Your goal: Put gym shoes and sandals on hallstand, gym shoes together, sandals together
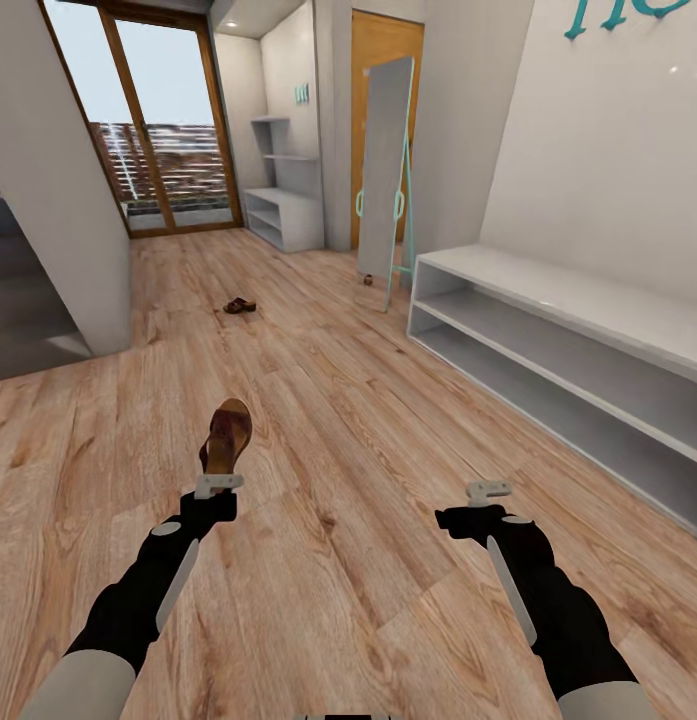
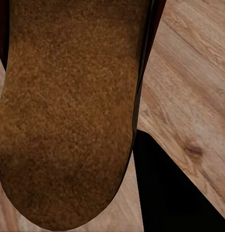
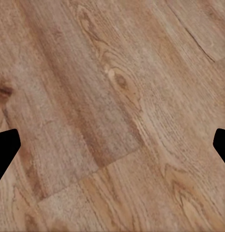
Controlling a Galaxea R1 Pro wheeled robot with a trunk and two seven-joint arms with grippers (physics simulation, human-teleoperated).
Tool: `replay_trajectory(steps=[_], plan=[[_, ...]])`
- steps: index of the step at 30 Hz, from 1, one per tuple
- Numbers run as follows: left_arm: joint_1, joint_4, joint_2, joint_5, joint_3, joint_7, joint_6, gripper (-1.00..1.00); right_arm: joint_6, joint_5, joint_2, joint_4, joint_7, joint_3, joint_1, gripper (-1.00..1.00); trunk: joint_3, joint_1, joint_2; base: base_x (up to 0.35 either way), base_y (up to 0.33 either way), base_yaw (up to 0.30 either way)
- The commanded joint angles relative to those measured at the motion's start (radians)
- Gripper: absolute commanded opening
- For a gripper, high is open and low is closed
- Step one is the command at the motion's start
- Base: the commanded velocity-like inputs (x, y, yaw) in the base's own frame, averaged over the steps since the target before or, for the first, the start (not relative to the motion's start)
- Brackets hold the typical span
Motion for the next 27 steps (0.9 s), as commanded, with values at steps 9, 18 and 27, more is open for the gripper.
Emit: replay_trajectory(steps=[9,18,27], plan=[[0.000,-0.001,0.000,0.001,0.000,-0.004,0.007,-1.00,0.006,0.001,-0.001,-0.002,-0.002,0.001,-0.001,1.00,-0.001,0.000,0.000,0.123,0.000,0.038],[0.000,-0.001,-0.001,0.001,0.000,-0.004,0.008,-1.00,0.006,-0.002,0.000,-0.001,-0.004,0.003,-0.001,1.00,-0.001,0.000,0.000,0.339,-0.132,0.285],[0.000,-0.001,-0.001,0.001,0.000,-0.004,0.008,-1.00,0.006,-0.002,0.000,-0.002,-0.004,0.002,-0.001,1.00,-0.001,0.000,0.000,0.335,-0.174,0.298]])
